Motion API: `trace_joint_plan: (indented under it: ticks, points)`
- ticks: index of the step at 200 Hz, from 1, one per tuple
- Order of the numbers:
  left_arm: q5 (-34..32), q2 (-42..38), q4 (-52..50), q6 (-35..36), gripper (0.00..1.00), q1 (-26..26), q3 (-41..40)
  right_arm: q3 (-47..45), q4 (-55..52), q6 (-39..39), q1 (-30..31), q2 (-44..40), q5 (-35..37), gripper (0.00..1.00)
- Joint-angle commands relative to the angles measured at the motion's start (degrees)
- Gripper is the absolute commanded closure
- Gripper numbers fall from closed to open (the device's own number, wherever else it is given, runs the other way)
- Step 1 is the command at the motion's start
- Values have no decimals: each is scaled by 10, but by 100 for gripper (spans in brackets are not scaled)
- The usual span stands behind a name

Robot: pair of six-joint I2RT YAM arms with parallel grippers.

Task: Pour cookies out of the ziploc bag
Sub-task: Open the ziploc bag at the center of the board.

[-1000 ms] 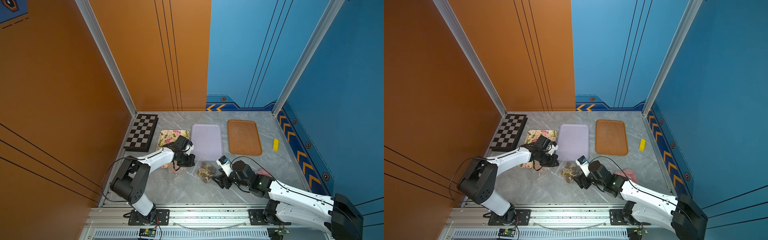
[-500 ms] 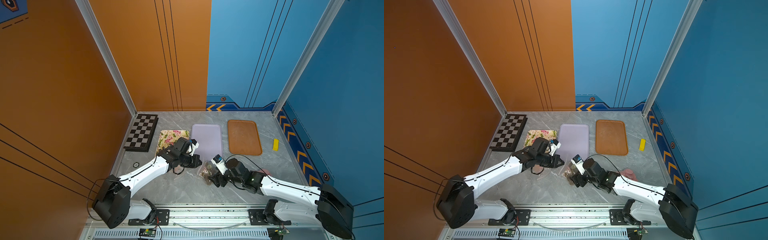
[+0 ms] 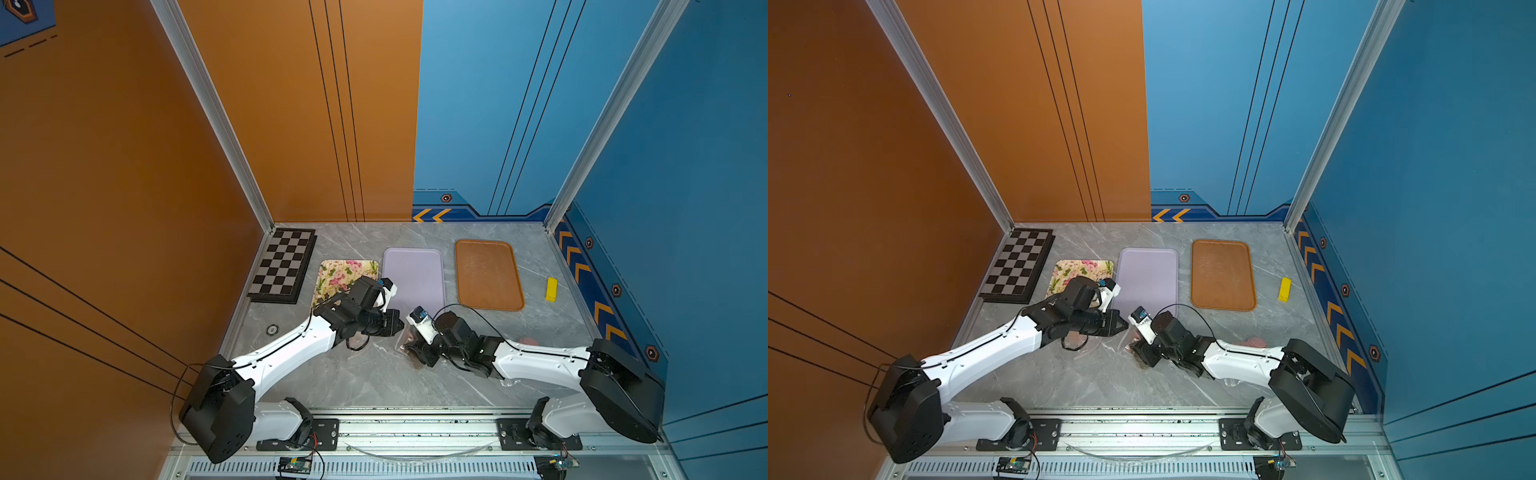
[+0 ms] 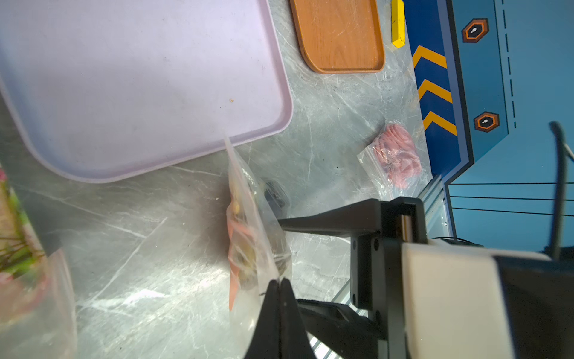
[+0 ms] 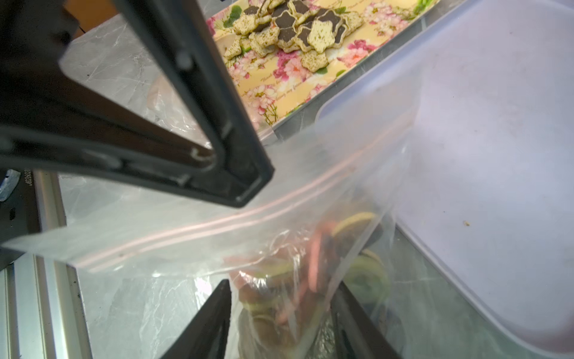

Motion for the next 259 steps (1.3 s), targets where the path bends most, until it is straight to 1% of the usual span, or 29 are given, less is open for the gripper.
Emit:
trace_joint_plan:
  ticks: [1, 21, 34, 68, 75, 79, 82, 122, 126, 135, 139, 146, 154, 178, 190, 200, 214, 229, 259]
  points:
    - [-9, -1, 2, 3, 100, -5, -3, 21, 17, -6, 0, -1, -3, 52]
    - [-9, -3, 2, 5, 100, -6, -2, 32, 10, -9, 0, 9, -11, 62]
    - [-9, -3, 2, 5, 100, -5, -4, 33, 11, -9, 0, 14, -13, 71]
    - [-14, -8, 2, 6, 100, -6, -7, 39, 5, -7, 1, 20, -17, 86]
    - [-15, -9, 2, 5, 100, -6, -9, 40, 4, -7, 1, 20, -18, 93]
    - [-16, -10, 2, 6, 100, -6, -9, 39, 3, -7, 1, 19, -17, 98]
    - [-16, -11, 1, 6, 100, -6, -10, 39, 2, -6, 1, 19, -17, 100]
    - [-39, -29, -9, 13, 100, -6, -14, 10, 1, -1, -1, -23, -4, 100]
    - [-42, -32, -11, 17, 93, -6, -15, 4, 3, -2, -2, -29, -2, 100]
    - [-49, -39, -15, 29, 72, -6, -17, -11, 13, -1, -5, -41, -1, 100]
    - [-56, -43, -18, 34, 65, -7, -19, -18, 18, 0, -6, -46, -2, 100]
    - [-72, -51, -24, 42, 58, -7, -20, -31, 29, 1, -12, -53, -9, 100]
    - [-95, -58, -28, 52, 55, -7, -25, -42, 38, 2, -18, -56, -17, 100]
    - [-173, -64, -32, 75, 54, -12, -51, -57, 57, 2, -32, -60, -46, 100]
    - [-218, -48, -39, 84, 54, -23, -57, -58, 61, 2, -35, -57, -53, 100]
    - [-238, -27, -48, 90, 54, -35, -56, -55, 61, 2, -36, -53, -57, 100]
    - [-226, -1, -47, 95, 54, -49, -58, -53, 63, 2, -36, -47, -60, 100]
    - [-205, 15, -20, 107, 53, -70, -67, -53, 66, 2, -36, -43, -63, 100]
    - [-186, -4, 37, 116, 51, -100, -86, -52, 67, 2, -36, -41, -62, 100]
